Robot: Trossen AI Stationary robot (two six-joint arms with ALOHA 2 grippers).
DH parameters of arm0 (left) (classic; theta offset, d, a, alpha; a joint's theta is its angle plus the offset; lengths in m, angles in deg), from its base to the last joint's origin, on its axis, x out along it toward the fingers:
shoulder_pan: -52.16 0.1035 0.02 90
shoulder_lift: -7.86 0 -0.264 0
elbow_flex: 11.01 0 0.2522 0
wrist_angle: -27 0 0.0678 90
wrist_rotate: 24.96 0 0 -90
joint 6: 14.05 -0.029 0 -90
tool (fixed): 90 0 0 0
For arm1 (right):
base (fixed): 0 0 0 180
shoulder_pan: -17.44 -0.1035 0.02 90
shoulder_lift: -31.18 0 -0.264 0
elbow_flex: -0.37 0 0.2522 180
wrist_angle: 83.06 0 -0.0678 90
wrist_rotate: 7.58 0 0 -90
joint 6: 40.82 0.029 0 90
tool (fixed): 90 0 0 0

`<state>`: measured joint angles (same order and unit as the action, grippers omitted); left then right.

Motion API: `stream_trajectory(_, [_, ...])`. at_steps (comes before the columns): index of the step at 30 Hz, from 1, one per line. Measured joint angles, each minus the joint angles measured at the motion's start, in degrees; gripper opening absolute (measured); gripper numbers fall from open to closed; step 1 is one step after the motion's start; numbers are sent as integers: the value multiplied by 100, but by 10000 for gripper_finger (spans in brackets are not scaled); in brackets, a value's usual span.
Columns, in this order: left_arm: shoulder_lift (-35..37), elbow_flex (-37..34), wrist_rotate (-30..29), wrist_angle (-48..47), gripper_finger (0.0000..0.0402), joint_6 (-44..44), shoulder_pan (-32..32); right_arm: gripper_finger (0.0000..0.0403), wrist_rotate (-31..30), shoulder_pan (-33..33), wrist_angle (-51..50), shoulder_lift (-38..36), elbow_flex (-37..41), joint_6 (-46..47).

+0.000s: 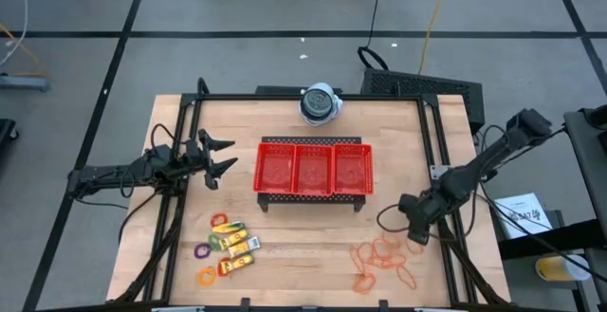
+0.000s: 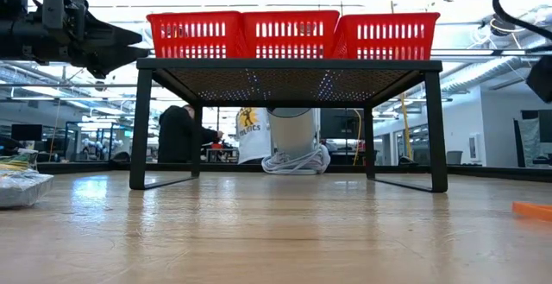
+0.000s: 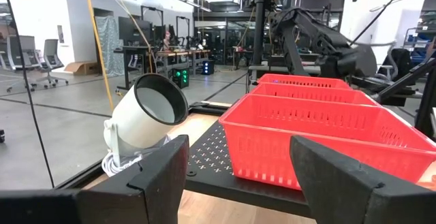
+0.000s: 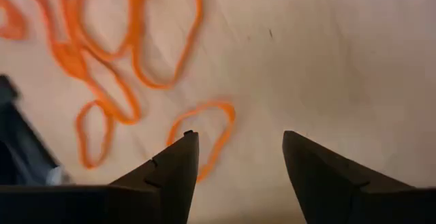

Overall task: Pick & Place Office Desk Supplies
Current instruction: Put the orange rubber band into the right red bin

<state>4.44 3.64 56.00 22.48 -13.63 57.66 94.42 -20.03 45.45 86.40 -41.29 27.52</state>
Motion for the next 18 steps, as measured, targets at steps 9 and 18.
stream_trajectory(9, [0, -2, 0, 0, 267, 0, -2, 178, -427, -432, 697, 514, 247, 16])
stream_trajectory(18, [0, -1, 0, 0, 267, 0, -2, 156, -775, -831, 649, 1016, 247, 464])
